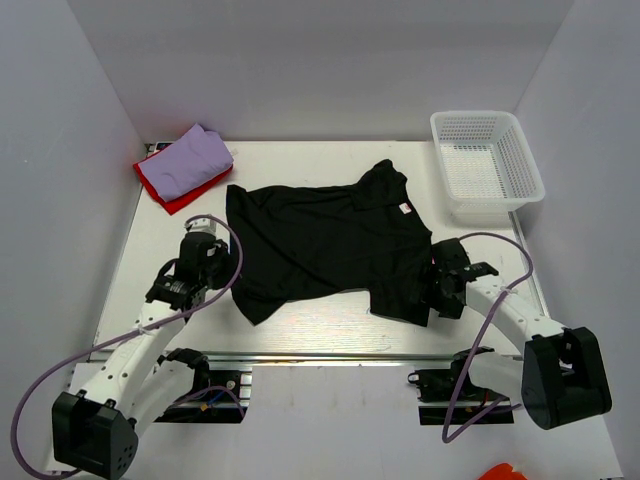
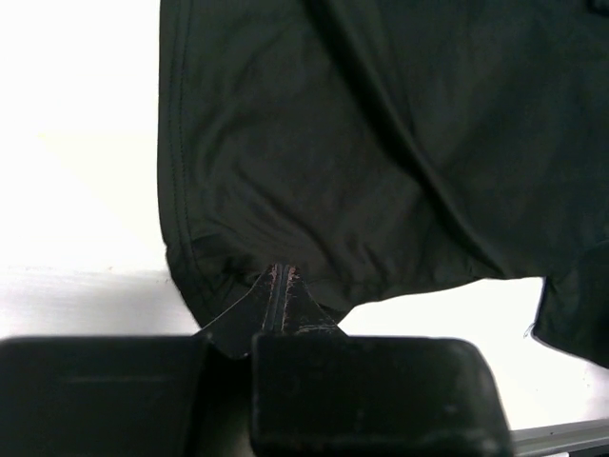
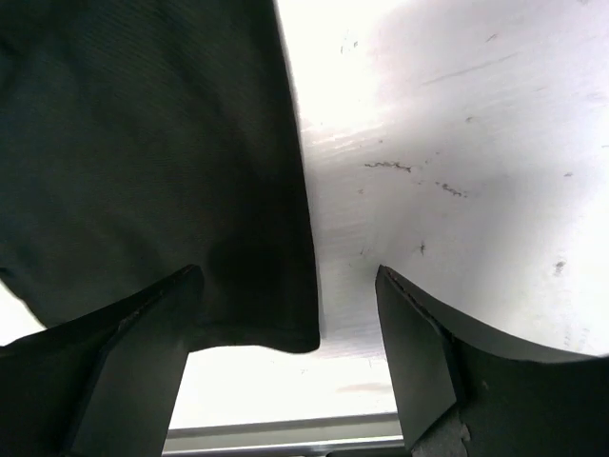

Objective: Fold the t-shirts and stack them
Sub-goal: Flatten out the tshirt

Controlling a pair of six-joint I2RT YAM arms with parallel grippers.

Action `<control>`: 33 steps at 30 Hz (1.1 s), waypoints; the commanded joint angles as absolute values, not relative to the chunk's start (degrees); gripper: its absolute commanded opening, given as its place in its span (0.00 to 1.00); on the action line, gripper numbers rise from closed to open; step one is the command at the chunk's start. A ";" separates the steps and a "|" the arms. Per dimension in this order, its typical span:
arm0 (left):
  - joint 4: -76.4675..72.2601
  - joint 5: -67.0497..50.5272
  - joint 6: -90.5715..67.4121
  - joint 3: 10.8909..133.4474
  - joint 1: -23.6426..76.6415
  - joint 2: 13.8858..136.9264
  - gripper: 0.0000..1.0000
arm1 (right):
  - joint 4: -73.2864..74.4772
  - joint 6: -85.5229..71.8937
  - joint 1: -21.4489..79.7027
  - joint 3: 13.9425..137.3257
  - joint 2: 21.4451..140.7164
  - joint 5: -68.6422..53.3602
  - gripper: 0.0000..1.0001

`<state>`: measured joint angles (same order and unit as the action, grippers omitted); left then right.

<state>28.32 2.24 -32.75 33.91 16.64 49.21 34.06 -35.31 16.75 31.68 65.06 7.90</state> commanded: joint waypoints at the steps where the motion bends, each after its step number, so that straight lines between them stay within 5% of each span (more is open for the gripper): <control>1: 32.51 3.06 -32.51 36.47 16.87 48.95 0.00 | 30.86 -37.18 16.52 29.62 65.83 6.60 0.78; 3: 34.79 5.17 -33.92 35.78 16.87 50.00 0.00 | 29.45 -37.26 16.44 28.39 66.18 4.15 0.78; 6: 37.35 7.64 -36.73 34.46 16.87 53.08 0.19 | 25.76 -36.74 16.44 27.51 67.14 1.68 0.78; 9: 37.35 9.04 -38.31 33.23 16.87 55.97 0.49 | 24.17 -35.95 16.61 27.77 68.64 0.62 0.56; 12: 38.06 10.36 -39.46 32.09 16.87 57.13 0.63 | 24.17 -35.68 16.61 27.95 69.35 0.62 0.47; 33: 25.93 8.96 -38.23 26.72 16.87 65.05 0.55 | 23.38 -35.77 16.70 27.77 68.38 -1.41 0.00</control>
<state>27.22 10.83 -38.41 27.90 16.64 65.10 22.41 -35.70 16.51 28.84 67.77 -1.32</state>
